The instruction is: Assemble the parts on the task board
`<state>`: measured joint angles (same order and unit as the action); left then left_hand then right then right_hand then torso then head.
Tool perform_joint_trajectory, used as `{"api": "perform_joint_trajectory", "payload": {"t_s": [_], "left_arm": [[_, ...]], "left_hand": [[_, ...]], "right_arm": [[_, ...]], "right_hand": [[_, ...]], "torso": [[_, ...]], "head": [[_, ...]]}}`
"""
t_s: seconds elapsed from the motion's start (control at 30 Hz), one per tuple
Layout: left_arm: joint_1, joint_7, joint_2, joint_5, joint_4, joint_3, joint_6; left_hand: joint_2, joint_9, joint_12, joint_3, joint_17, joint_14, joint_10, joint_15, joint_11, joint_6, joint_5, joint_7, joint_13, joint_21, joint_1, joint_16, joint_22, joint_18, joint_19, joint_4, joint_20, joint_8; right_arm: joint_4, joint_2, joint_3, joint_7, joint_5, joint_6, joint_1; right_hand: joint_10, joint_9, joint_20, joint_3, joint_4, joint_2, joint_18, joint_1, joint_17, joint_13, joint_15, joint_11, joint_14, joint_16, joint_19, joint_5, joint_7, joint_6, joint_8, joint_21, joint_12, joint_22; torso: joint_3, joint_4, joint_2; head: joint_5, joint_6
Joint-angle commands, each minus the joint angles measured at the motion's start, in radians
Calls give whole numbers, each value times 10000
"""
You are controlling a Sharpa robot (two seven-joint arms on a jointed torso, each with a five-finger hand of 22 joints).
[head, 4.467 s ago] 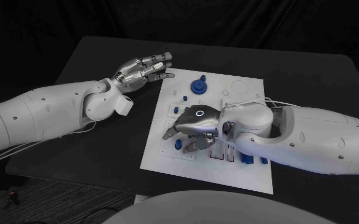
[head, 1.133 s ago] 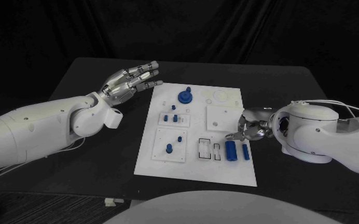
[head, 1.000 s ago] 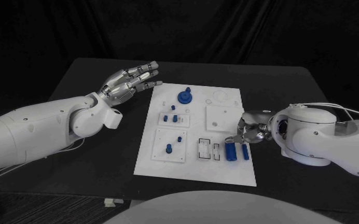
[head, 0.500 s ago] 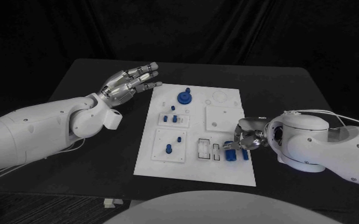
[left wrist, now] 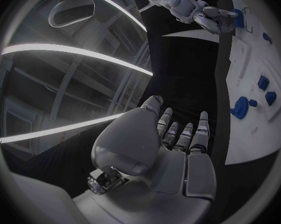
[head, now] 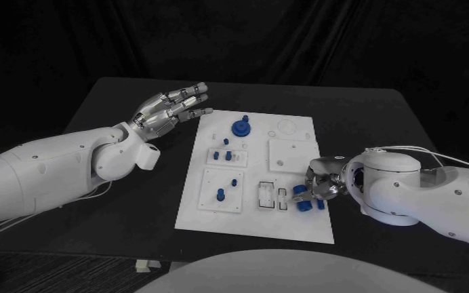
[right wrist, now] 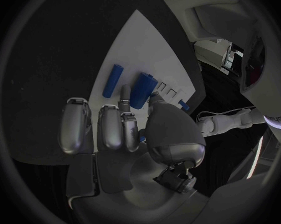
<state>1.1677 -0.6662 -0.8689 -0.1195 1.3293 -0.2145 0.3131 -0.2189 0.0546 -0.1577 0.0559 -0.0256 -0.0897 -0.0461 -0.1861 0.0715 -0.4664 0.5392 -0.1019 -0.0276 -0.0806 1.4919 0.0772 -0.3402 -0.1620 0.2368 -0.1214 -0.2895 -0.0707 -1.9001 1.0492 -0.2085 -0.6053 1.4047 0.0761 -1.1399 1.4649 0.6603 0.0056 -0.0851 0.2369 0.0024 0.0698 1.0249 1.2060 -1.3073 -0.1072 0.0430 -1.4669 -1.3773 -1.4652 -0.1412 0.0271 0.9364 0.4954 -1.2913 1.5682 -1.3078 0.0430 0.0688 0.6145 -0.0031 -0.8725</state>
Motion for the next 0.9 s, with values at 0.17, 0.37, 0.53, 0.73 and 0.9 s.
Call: {"api": "perform_joint_trajectory", "payload": {"t_s": [0.17,0.37,0.53,0.73,0.9], "left_arm": [[-32,-38,4,67,28,10,183],[-52,-9,21,67,25,10,220],[-76,10,30,67,23,10,246],[-110,31,29,67,25,10,265],[-132,52,62,67,4,11,274]], "left_hand": [[36,-16,-5,-68,-12,-6,26,-70,19,89,27,7,-1,-17,-92,61,-24,-22,59,-20,-7,-19],[36,-16,-5,-68,-12,-6,26,-70,19,89,27,7,-1,-17,-92,61,-24,-22,59,-20,-7,-19],[37,-16,-2,-77,-13,-10,27,-80,20,94,28,6,-1,-20,-98,65,-21,-22,64,-19,-9,-19],[36,-16,-2,-84,-13,-12,28,-86,21,96,30,5,-1,-22,-100,68,-19,-23,67,-17,-9,-19],[33,-16,-3,-92,-13,-13,29,-91,22,97,36,5,-1,-23,-100,71,-18,-23,69,-14,-10,-18]], "right_arm": [[165,-133,0,-295,567,682,62],[209,-219,0,-289,596,604,101],[182,-226,1,-189,49,70,116],[-24,-113,3,229,-1681,-1009,118],[-252,19,6,601,-3923,-1699,-23]], "right_hand": [[1059,157,-18,245,-660,-90,-86,743,-186,-2635,26,-15,-445,126,-316,-1399,66,-318,-138,102,26,-1816],[1059,235,3,496,-1070,-82,-80,1200,-270,-2635,41,-32,-433,160,-305,-2236,84,-440,-185,131,26,-1808],[1059,335,-49,1138,-1576,53,-108,1841,-80,-2635,-32,61,-480,23,-348,-4039,-24,-385,-121,-32,26,-1855],[1059,505,-106,2073,-1847,-37,-128,1792,-42,-2635,-69,108,-484,-41,-371,-6145,-66,-383,15,-142,26,-1881],[1059,725,-104,3111,-1842,-140,-152,1101,92,-2635,-65,107,-508,-169,-395,-7250,-39,-435,193,-289,26,-1912]], "torso": [[10,6,-26],[4,-4,-29],[9,-4,-40],[8,-3,-49],[6,-12,-52]], "head": [[10,-1],[31,-1],[50,-1],[69,-1],[69,-1]]}}
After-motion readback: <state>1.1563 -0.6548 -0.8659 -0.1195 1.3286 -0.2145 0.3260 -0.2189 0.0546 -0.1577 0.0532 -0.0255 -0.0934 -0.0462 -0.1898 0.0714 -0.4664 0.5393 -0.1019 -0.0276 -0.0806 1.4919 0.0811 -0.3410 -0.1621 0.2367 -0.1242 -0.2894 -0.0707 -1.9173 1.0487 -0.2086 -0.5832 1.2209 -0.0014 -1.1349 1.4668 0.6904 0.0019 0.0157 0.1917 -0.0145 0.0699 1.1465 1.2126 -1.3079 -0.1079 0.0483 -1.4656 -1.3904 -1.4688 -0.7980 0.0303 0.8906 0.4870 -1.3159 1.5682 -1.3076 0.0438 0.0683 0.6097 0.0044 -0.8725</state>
